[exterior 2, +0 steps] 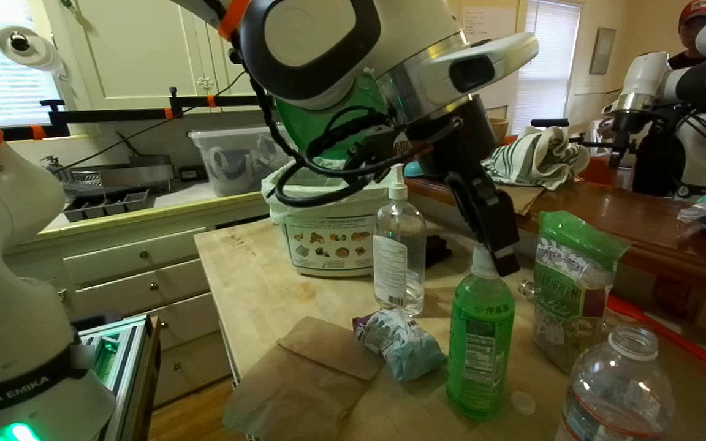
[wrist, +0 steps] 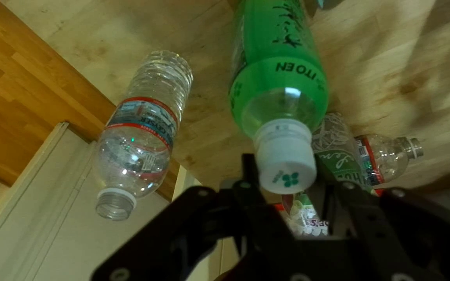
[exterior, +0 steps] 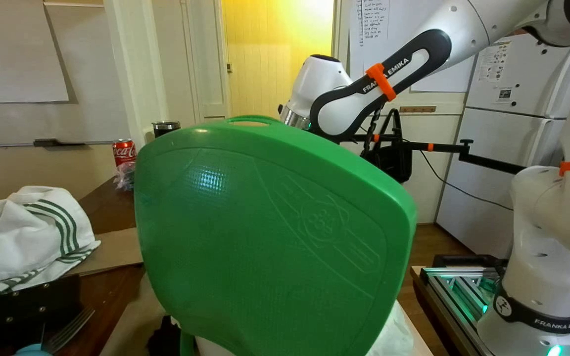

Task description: Remove the white cap from the green bottle and put it on the table

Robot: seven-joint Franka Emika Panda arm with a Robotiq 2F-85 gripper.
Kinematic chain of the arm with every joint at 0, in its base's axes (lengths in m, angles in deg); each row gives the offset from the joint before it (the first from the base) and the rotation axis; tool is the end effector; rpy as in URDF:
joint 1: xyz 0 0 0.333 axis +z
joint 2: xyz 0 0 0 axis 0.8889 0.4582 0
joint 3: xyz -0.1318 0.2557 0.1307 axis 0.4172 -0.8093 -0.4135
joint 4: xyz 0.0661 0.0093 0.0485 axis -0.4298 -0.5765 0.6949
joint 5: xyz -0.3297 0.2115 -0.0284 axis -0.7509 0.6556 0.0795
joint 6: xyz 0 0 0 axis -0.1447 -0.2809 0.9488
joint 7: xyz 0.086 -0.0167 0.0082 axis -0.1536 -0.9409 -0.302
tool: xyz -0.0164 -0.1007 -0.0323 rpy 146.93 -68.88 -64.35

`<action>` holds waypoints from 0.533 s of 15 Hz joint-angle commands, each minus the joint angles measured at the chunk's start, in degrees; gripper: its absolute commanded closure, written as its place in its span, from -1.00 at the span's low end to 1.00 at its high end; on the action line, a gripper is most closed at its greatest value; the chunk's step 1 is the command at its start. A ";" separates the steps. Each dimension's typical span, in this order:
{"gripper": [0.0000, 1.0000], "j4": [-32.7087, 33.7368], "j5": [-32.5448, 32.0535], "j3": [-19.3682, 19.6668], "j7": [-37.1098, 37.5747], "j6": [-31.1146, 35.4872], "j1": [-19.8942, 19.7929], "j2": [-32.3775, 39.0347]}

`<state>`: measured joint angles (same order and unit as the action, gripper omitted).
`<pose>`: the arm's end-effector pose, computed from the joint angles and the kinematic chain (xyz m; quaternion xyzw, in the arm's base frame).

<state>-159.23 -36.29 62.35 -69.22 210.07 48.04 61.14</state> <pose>0.4834 -0.2466 0.4357 0.9525 -0.2050 0.2085 0.0848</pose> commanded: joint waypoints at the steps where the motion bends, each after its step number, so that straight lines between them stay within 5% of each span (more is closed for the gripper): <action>1: 0.14 -0.18 -0.60 0.12 0.64 1.73 0.07 0.23; 2: -0.27 -0.17 -0.72 0.11 0.76 1.78 0.04 0.18; 7: -0.95 -0.44 -1.09 0.07 0.95 2.07 -0.03 -0.38; 8: -0.86 -0.50 -0.95 0.07 0.87 2.08 0.00 -0.50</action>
<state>-159.18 -36.30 62.34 -69.19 210.97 48.04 61.08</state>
